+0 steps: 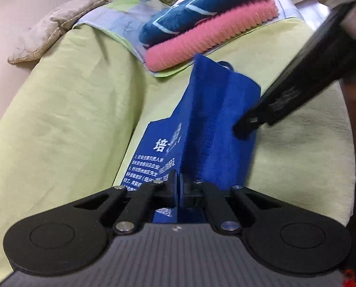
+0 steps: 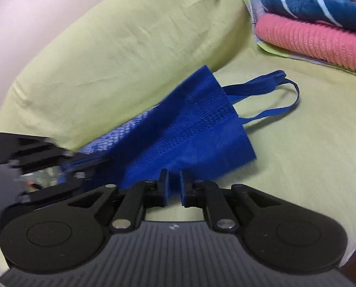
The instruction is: Fold shopping bag
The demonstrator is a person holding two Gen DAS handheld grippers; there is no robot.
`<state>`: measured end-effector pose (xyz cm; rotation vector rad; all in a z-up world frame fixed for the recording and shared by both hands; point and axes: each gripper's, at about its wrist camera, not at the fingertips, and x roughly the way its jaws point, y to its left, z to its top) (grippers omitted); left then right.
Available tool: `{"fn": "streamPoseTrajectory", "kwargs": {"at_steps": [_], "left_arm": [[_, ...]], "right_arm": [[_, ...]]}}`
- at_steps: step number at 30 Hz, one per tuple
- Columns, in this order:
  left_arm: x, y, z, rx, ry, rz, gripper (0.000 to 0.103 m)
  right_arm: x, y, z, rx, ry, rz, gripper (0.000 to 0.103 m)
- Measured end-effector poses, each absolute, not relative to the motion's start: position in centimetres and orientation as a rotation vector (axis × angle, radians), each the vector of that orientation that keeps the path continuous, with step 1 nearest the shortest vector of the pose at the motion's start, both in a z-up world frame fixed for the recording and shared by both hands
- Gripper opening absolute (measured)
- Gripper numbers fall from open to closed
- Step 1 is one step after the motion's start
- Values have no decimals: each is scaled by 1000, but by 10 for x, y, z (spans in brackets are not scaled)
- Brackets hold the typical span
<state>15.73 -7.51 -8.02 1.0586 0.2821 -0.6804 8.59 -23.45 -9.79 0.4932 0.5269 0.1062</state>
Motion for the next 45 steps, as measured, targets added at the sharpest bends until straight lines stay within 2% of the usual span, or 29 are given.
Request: {"fn": "streamPoseTrajectory", "kwargs": {"at_steps": [7,8,9,12,13,15,16,17,20,21,22,23,26,27,29,31,32,34,35,37,45], "left_arm": [[148,-73,-121,1225,255,-750,2],[145,-71,-127,1249,246,-762,2],[143,-69,-133,1273,236,-771,2],[136,-64,-147,1344,193,-787,2],[134,-63,-152,1365,182,-791,2],[131,-62,-158,1385,168,-792,2],[131,-61,-159,1378,169,-792,2],[130,-60,-159,1368,172,-791,2],[131,-59,-159,1353,178,-792,2],[131,-59,-159,1354,177,-791,2],[131,-60,-158,1350,179,-784,4],[130,-61,-155,1343,182,-774,12],[128,-65,-135,1235,214,-787,20],[127,-69,-129,1205,210,-791,29],[128,-80,-124,1183,189,-786,40],[132,-92,-126,1189,181,-774,40],[134,-96,-128,1197,181,-770,39],[137,-101,-134,1211,185,-760,5],[139,-103,-135,1213,188,-750,0],[143,-105,-136,1208,194,-734,0],[142,-102,-129,1225,147,-721,0]], "right_arm": [[120,-245,-116,488,595,43,8],[120,-248,-120,494,613,36,3],[116,-254,-121,508,614,32,2],[104,-266,-121,563,608,60,5],[100,-270,-120,583,604,76,13],[92,-278,-118,623,595,108,34],[89,-281,-118,643,591,123,48],[85,-285,-117,663,586,139,48],[84,-297,-117,748,588,135,46],[91,-301,-119,792,599,100,41],[93,-301,-120,805,590,98,15],[95,-302,-121,818,582,96,5],[97,-300,-120,815,553,95,4],[95,-300,-118,814,548,97,4],[92,-299,-114,813,538,99,4],[91,-299,-111,816,533,103,4],[90,-299,-109,817,531,104,4],[89,-298,-105,789,527,112,4],[89,-297,-103,775,525,116,7],[84,-293,-98,719,554,101,17],[66,-273,-118,631,568,107,16]]}}
